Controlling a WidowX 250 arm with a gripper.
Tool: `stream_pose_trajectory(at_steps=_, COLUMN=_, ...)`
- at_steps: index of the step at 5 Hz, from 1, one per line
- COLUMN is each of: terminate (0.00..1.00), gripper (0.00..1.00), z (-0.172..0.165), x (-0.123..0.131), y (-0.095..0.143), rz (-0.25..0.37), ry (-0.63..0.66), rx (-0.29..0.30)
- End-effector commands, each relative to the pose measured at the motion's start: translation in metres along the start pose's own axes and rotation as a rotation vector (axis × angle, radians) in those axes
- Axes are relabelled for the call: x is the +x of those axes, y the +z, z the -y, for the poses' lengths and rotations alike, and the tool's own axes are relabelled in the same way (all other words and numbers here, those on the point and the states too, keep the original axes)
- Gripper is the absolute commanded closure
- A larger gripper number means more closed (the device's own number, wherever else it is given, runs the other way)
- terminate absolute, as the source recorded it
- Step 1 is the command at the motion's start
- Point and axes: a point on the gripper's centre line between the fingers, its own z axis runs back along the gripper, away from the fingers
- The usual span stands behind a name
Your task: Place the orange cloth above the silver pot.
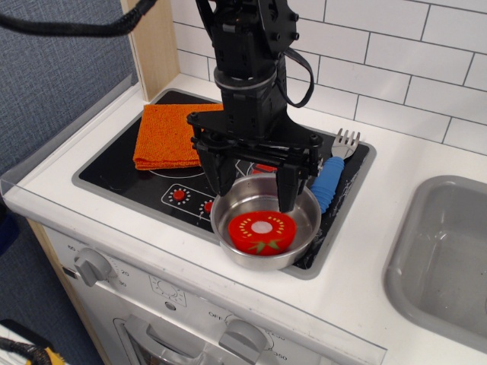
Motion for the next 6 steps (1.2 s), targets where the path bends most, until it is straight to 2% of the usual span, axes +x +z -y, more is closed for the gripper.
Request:
stream_pose_trajectory(at_steps=1, terminate=0.00, gripper=0.00, z=0.000, x=0.000, y=0.000, rz=0.000, ry=0.000, rx=0.000)
stream_pose_trajectory(at_steps=2, terminate=0.00, gripper=0.00, z=-0.034, x=0.012, y=0.019, rz=0.043, ry=0.101, rx=-0.043)
stream_pose_trajectory(at_steps=3, terminate=0.00, gripper=0.00, z=-0.084, x=0.026, y=0.036, rz=0.096, ry=0.258, rx=-0.070)
stream_pose_trajectory(at_steps=4, terminate=0.00, gripper=0.00, z=-0.134, x=0.042, y=0.041, rz=0.144, ry=0.366, rx=-0.059)
stream_pose_trajectory(at_steps=5, terminate=0.00, gripper=0.00, z=-0.167, x=0.067, y=0.024, rz=0.159, ry=0.428, rx=0.037)
stream_pose_trajectory(at_steps=6, terminate=0.00, gripper=0.00, z=-0.175, x=0.087, y=0.010, rz=0.178, ry=0.450, rx=0.091)
